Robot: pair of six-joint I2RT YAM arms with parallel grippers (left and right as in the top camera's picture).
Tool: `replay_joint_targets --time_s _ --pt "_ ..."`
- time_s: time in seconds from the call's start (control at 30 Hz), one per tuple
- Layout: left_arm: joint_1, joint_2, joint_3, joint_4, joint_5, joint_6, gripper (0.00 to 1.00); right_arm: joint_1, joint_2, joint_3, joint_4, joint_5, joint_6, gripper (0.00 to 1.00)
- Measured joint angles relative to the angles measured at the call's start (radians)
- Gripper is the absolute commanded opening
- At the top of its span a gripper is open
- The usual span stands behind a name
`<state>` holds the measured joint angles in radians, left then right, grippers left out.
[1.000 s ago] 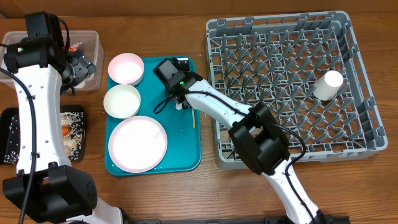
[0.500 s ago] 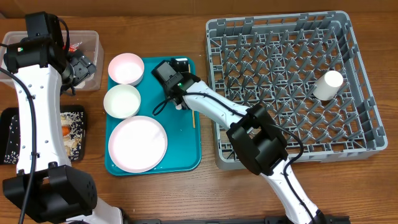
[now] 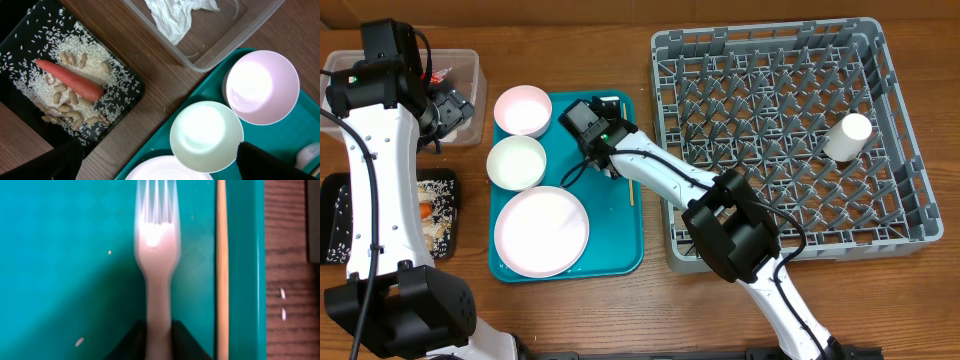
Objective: Sort waste into correct bins and load items into the dishwasher rack
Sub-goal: 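Lift the fork and carry it into the rack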
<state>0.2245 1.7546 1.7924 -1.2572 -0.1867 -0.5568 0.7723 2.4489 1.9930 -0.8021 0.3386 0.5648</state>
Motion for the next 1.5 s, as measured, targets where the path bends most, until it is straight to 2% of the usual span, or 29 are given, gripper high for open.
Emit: replay_joint_targets --time_s 0.23,0.5,0.77,0.9,1.03,1.33,1.5 --pt "0.000 0.000 0.000 0.000 0.000 0.000 1.00 0.000 0.006 0.049 -0.080 -0.052 0.000 0.04" --pt "0.000 0.000 0.000 0.000 0.000 0.000 1.00 -0.013 -0.014 0.115 -0.175 -0.102 -0.004 0.04" --pt "0.000 0.000 0.000 0.000 0.000 0.000 1.00 -0.100 -0.243 0.122 -0.240 -0.121 -0.027 0.04" --pt "0.000 0.000 0.000 0.000 0.000 0.000 1.00 -0.182 -0.386 0.148 -0.265 -0.133 -0.111 0.04" --pt "0.000 0.000 0.000 0.000 0.000 0.000 1.00 -0.258 -0.452 0.168 -0.311 -0.172 -0.204 0.04" --pt "0.000 0.000 0.000 0.000 0.000 0.000 1.00 -0.315 -0.394 0.059 -0.281 -0.254 -0.304 0.05" --pt "0.000 0.000 0.000 0.000 0.000 0.000 1.00 -0.319 -0.332 -0.013 -0.229 -0.283 -0.319 0.16"
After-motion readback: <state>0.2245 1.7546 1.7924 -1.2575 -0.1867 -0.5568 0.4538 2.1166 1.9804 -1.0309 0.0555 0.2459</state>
